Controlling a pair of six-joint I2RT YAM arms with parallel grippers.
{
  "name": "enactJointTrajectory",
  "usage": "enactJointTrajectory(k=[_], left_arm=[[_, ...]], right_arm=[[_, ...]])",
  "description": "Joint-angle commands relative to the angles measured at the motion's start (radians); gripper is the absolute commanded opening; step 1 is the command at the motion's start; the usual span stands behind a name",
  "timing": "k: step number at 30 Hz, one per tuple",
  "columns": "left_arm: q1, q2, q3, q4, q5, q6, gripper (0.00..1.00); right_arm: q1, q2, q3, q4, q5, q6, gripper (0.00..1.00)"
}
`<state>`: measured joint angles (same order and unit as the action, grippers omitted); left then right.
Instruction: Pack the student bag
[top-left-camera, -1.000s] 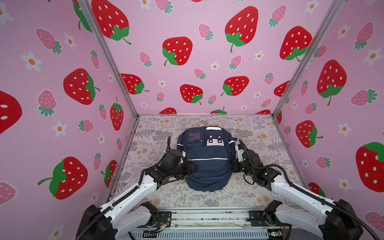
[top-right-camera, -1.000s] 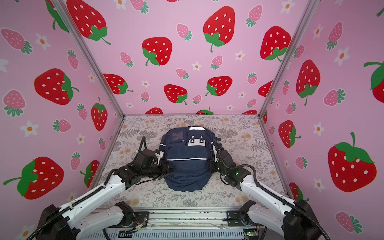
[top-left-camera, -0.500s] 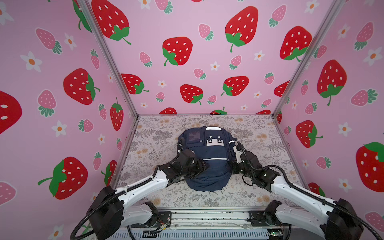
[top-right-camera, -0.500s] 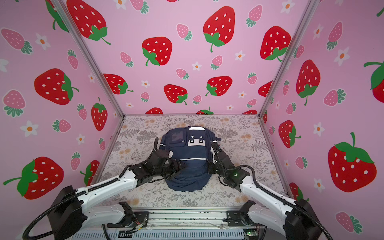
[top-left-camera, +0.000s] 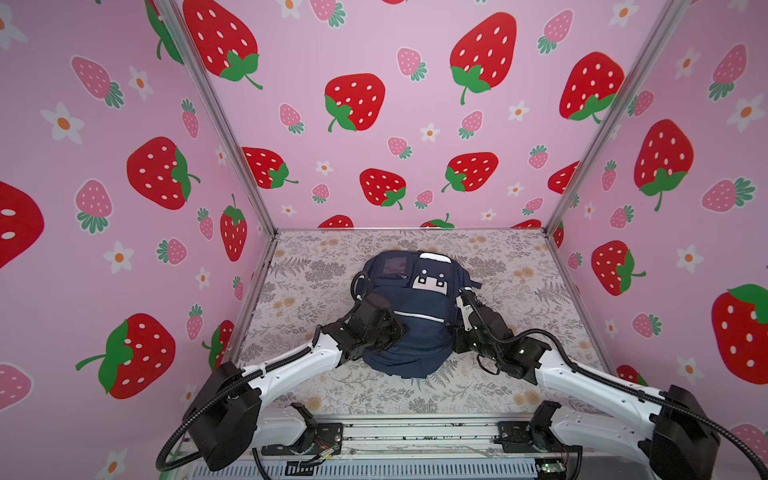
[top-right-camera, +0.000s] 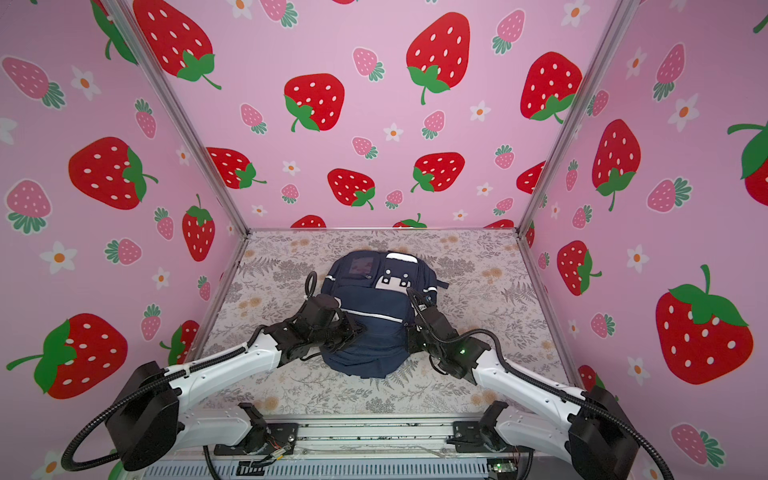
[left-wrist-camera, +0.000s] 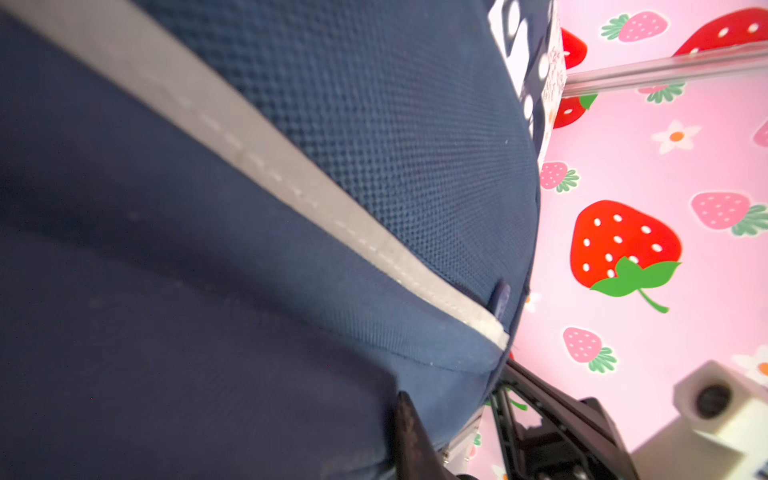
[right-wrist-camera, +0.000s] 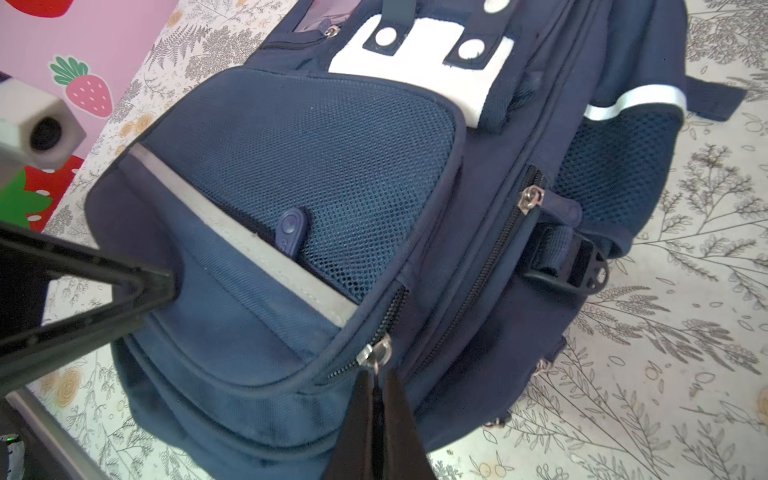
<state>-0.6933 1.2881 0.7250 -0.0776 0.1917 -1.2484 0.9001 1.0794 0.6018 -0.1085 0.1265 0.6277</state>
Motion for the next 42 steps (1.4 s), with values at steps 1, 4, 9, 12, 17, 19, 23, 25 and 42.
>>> enactJointTrajectory(k=[1, 4, 9, 12, 17, 19, 23, 25, 42], left_arm=[[0.058, -0.006, -0.051, -0.009, -0.046, 0.042, 0.12], [0.080, -0.014, -0.084, 0.005, -0.024, 0.046, 0.00], [0.082, -0.047, -0.100, -0.013, -0.033, 0.071, 0.00], [0.078, -0.077, -0.121, -0.032, -0.036, 0.079, 0.00], [0.068, -0.143, -0.191, -0.023, -0.018, 0.053, 0.00], [0.043, -0.163, -0.206, -0.020, -0.021, 0.038, 0.00], [-0.035, -0.166, -0.201, 0.006, -0.031, 0.010, 0.00], [-0.057, -0.161, -0.206, 0.054, -0.027, -0.022, 0.00], [-0.178, -0.162, 0.068, 0.024, 0.012, 0.165, 0.83]], right_arm=[[-0.010, -0.035, 0.023, -0.043, 0.032, -0.025, 0.00], [-0.016, -0.030, 0.020, -0.049, 0.036, -0.029, 0.00], [-0.070, -0.017, 0.031, -0.083, 0.073, -0.044, 0.00], [-0.148, -0.013, 0.050, -0.104, 0.090, -0.055, 0.00], [-0.252, 0.017, 0.077, -0.087, 0.034, -0.089, 0.00], [-0.253, 0.029, 0.084, -0.070, -0.001, -0.104, 0.00], [-0.253, 0.030, 0.078, -0.036, -0.090, -0.132, 0.02], [-0.248, 0.012, 0.076, -0.043, -0.112, -0.142, 0.17], [-0.244, -0.320, 0.153, -0.245, 0.315, -0.037, 0.77]])
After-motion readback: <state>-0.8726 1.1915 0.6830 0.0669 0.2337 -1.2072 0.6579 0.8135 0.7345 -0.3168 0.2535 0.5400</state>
